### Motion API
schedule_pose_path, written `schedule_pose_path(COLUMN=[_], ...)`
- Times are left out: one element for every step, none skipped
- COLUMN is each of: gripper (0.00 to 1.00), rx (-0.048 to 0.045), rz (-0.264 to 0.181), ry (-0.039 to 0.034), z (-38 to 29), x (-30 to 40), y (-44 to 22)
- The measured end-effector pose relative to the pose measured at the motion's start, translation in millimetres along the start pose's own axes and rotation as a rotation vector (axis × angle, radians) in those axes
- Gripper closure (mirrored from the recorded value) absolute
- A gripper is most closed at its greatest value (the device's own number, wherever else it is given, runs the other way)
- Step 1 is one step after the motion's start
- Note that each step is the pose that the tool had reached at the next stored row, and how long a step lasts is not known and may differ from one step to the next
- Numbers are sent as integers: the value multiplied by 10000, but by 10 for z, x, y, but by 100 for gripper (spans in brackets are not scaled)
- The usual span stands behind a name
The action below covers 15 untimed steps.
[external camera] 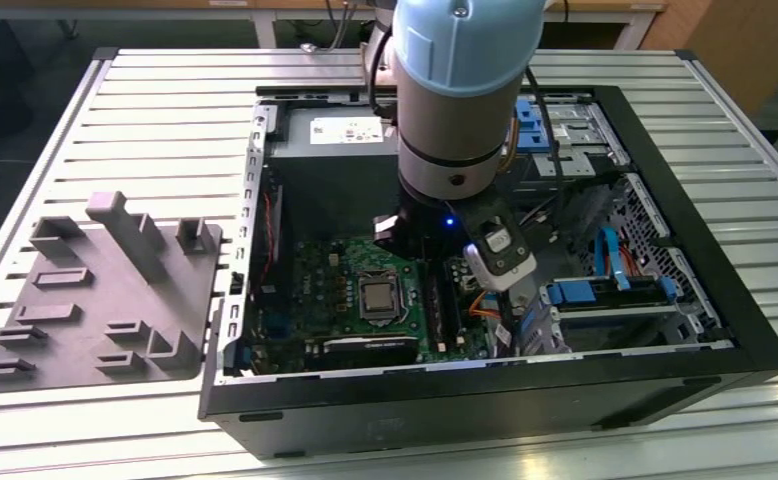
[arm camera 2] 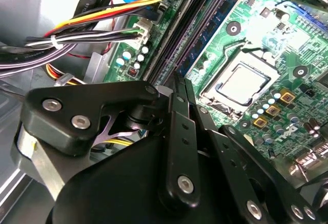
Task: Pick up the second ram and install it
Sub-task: 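Insert the second ram into the second slot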
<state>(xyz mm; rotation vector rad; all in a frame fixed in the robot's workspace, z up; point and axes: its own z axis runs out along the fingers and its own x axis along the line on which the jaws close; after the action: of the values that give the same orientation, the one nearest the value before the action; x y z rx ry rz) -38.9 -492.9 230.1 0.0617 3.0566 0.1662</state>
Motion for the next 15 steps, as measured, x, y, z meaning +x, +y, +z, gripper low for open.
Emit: schedule_pose_path(gripper=[88,88,88,88,88,88,88,88,88,88,88,88,88,88,88], rx=[0,0,0,0,0,0,1,2,0,0,3,5,6,7,7], rz=[1,0,0,-1,0,0,0,1,1,4,20,41,61,74,83], ry=[0,0,-1,0,0,0,0,0,0,-1,-2,-4,-6,-8,-9], z=[0,0,1,1,1,2,2,4,7,11,12,13,14,15,15], x=[0,-1,-3,-6,-7,-8,-9,-9,-9,-9,-9,-9,-9,-9,-9], y=[0,0,0,0,0,0,0,0,-2,-3,-4,-4,-4,-4,-4])
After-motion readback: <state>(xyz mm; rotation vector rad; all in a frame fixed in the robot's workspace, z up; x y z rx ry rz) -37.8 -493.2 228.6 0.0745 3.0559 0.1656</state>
